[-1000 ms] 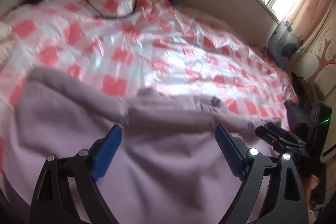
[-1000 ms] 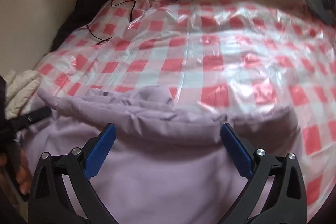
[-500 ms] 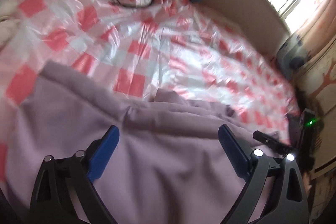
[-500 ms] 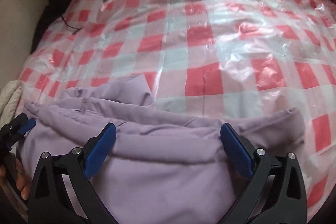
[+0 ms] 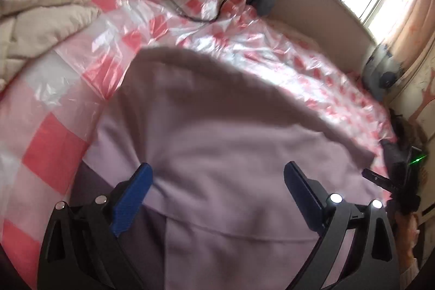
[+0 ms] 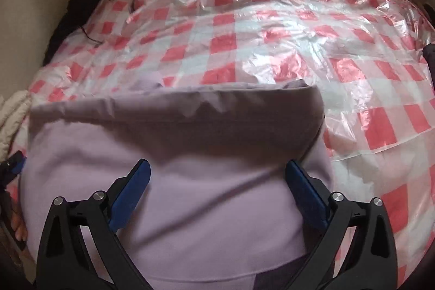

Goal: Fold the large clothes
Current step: 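Grasp the folded jacket edge with both grippers, then lift the folded jacket with both grippers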

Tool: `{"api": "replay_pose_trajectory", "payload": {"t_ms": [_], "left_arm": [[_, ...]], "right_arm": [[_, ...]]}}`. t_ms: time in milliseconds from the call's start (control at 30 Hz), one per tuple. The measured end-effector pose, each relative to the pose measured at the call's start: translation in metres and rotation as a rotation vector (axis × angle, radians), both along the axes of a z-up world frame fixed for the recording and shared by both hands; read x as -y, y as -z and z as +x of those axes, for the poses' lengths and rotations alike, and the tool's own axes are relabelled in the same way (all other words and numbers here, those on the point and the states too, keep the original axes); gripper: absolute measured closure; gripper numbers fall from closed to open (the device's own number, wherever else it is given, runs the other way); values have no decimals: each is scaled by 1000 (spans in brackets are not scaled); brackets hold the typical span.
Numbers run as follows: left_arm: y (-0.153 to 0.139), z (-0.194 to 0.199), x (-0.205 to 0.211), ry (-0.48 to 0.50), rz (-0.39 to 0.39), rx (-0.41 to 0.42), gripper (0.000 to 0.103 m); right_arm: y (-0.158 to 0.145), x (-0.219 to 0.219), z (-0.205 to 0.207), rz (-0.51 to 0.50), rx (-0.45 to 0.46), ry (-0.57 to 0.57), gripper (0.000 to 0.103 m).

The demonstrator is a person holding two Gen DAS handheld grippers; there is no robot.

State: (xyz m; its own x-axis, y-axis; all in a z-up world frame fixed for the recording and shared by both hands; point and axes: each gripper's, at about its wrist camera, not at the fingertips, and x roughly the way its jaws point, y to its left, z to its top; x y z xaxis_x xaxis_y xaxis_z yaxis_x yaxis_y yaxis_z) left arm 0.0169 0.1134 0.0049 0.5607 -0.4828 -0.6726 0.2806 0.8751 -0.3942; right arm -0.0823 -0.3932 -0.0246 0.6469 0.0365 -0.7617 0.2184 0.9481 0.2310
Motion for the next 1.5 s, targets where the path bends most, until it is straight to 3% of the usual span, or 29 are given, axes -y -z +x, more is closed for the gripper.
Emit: {"api": "replay_pose_trajectory", "payload": {"t_ms": [67,167,267,333,433,500,600,667,733,800,867,900,967,1033,1100,1167,1233,1400,1433,1500], "left_arm": [[-17,-9,7,14,20,61,10],[-27,7,23,12,44,89,10],[-12,39,32,-28,36,20,10],[18,59,38,-24,32,-70,10],[21,60,43,-30,60,-75,10],[11,50,39,-19,55,-65,10],[-15,11,11,-17,-30,-18,10],[-26,-16,-4,-18,-32,33,8],[-19,-36,-14,-13,15,41,7],[10,-33,-12,22,86,-55,8],[18,-38,-12,34,135,-58,9],[7,-46,-17,17,121,-61,9],[-19,-64,-36,17,-35,-74,9],[-40,-83,-58,15,-115,-67,9],[-51,-101,-82,20,-194,-76,8],[-51,-119,-108,6,-281,-121,8],[-44,-137,-126,-13,-357,-181,8],[-9,-176,-138,7,-507,-331,8],[1,-182,-136,14,-542,-369,8],[20,-189,-131,10,-582,-420,8]], "right_arm": [[-26,-18,2,-46,51,-41,7],[-37,-46,44,-79,22,-110,7],[-1,-53,90,-110,-92,-93,7],[35,-43,104,-5,-119,-108,6],[36,-34,101,32,-135,-106,7],[24,-31,91,37,-159,-123,7],[-19,-31,41,9,-60,-134,7],[-36,-29,-5,-22,0,-116,7],[-19,-19,-45,-23,0,-77,7],[15,-17,-51,-53,-76,-125,7],[9,-18,-61,-74,-63,-130,7],[-2,-19,-64,-66,-90,-93,7],[-36,-33,-86,-28,-9,-107,7],[-73,-78,-123,-140,88,-227,7],[-82,-127,-154,-194,122,-371,7],[-75,-173,-176,-260,109,-508,7],[-55,-220,-191,-399,71,-592,7],[-3,-271,-182,-658,-37,-596,7],[5,-274,-177,-684,-56,-581,7],[8,-261,-165,-597,-76,-527,7]]}}
